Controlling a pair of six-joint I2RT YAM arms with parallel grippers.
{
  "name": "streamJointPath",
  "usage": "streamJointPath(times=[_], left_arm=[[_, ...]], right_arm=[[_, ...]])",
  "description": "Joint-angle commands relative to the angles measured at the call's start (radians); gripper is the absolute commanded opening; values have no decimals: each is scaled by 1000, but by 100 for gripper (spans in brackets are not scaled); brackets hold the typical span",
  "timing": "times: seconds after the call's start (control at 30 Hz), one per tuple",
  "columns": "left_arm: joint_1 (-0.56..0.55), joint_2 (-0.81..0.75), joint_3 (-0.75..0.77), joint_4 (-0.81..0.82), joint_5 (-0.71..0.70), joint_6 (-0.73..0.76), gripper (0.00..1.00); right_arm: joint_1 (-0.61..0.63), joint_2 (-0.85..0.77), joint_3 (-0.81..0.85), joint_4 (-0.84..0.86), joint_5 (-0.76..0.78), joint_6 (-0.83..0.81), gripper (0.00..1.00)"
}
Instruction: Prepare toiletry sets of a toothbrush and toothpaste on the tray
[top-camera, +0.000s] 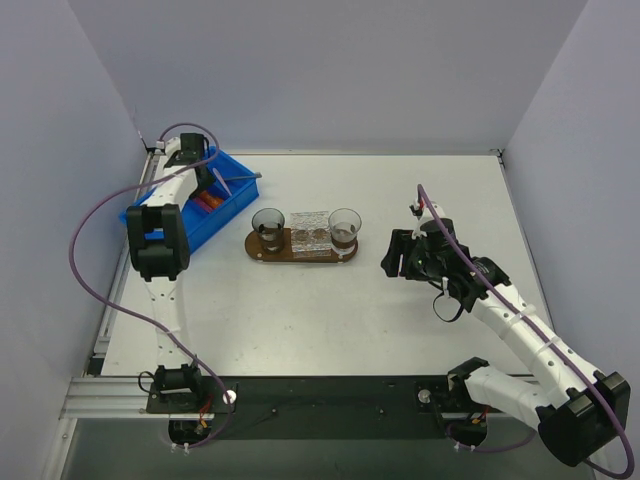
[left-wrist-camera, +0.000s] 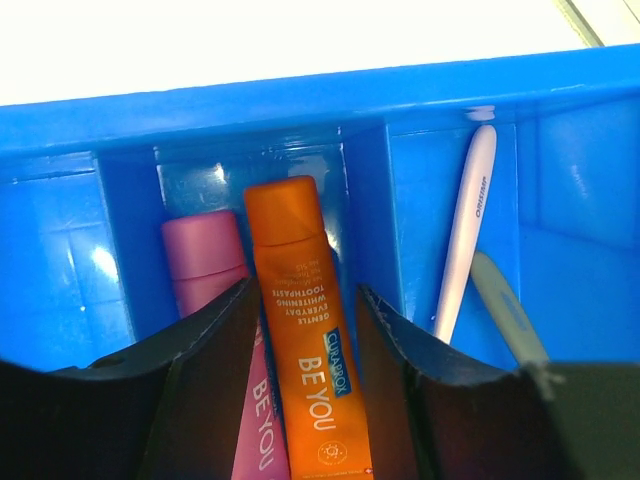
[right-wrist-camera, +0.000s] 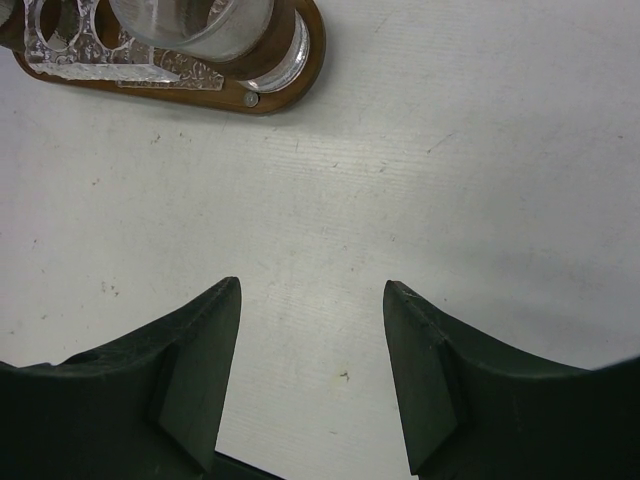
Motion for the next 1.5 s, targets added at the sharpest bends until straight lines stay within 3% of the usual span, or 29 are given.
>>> streamJointPath(times=[0.0,0.27,0.43,0.47,0.83,1.3,1.47], left_arm=[[17,66,50,-68,12,-1,51],[17,118,131,-179,-8,69,41],[17,86,91,-150,2,83,8],[17,75,85,-133,5,84,6],[14,-113,76,-67,-18,124,0],[-38,-406,-121,67,-85,212,0],[-58,-578,-203,70,-33,194,0]], right_arm=[[-11,-17,7,21,-16,6,54],[-15,-40,-5,24,-21,12,54],[-21,-56,-16,23,-21,12,54],[-21,-60,-16,21,-21,12,54],[-25,-82,-12,15,-28,29,54],[-25,-117,30,-32,-25,33,54],[-23,-128,64,-42,-51,52,54]])
